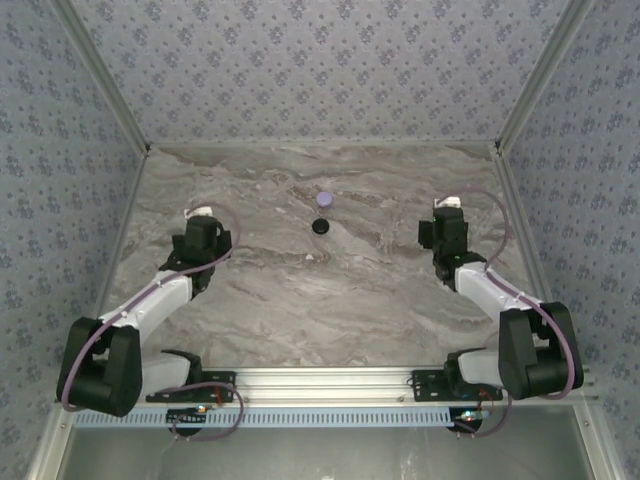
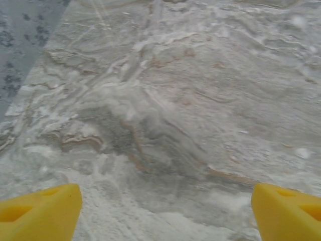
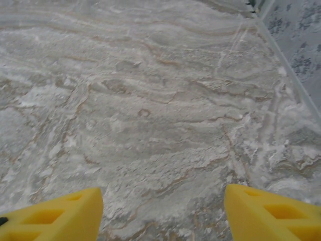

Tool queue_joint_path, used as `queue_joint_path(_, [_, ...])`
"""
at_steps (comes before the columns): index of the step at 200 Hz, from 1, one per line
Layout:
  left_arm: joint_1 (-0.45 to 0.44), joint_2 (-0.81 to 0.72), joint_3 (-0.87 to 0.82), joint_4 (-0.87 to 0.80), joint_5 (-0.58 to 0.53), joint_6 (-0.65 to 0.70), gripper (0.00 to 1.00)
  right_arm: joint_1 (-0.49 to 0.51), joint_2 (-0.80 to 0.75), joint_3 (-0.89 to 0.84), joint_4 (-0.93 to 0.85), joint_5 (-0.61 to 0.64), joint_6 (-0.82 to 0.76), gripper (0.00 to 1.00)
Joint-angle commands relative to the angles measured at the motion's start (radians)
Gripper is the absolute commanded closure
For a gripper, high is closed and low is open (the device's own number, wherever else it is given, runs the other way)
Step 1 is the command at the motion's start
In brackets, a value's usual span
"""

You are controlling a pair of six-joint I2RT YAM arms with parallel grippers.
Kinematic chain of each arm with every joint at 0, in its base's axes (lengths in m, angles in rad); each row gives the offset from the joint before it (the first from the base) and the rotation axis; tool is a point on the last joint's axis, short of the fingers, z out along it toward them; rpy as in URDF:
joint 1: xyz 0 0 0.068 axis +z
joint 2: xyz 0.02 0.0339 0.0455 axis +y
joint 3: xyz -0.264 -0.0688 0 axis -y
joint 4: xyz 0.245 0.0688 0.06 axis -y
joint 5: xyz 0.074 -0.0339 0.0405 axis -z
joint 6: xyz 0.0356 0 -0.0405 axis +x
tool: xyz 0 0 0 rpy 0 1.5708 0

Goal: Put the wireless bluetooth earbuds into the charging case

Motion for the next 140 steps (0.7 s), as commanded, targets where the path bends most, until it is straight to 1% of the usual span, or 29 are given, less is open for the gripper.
queue_joint_path(1, [0.04,-0.012,-0.015,0.124,-0.028,0.059,0.09,-0.042,0.009,-0.021,0.053,0.021,0.027,0.31])
queue_joint_path(18, [0.079,0.006,-0.039,0.166,-0.018,0.069,0.07,-0.071,0.016,-0.035,0.062,-0.002,0.043,0.31])
queue_joint_path(31, [0.105,0.014,-0.068,0.221,0.003,0.09,0.01,-0.09,0.016,-0.056,0.097,-0.028,0.049,0.3])
queue_joint_path(41, [0.123,0.019,-0.095,0.272,0.022,0.106,0.01,-0.106,0.017,-0.071,0.128,-0.049,0.059,0.29])
queue_joint_path(60, [0.17,0.028,-0.165,0.41,0.155,0.133,0.01,-0.136,0.029,-0.097,0.185,-0.085,0.058,0.27])
queue_joint_path(79, [0.199,0.037,-0.191,0.468,0.24,0.137,0.01,-0.162,0.036,-0.12,0.234,-0.138,0.037,0.26])
queue_joint_path(97, [0.203,0.041,-0.209,0.524,0.303,0.145,0.01,-0.171,0.04,-0.171,0.35,-0.186,0.012,0.24])
queue_joint_path(110, [0.205,0.046,-0.229,0.586,0.355,0.147,0.01,-0.171,0.045,-0.219,0.457,-0.193,-0.015,0.23])
queue_joint_path(140, [0.21,0.073,-0.244,0.667,0.416,0.144,0.01,-0.173,0.059,-0.27,0.579,-0.21,-0.052,0.21])
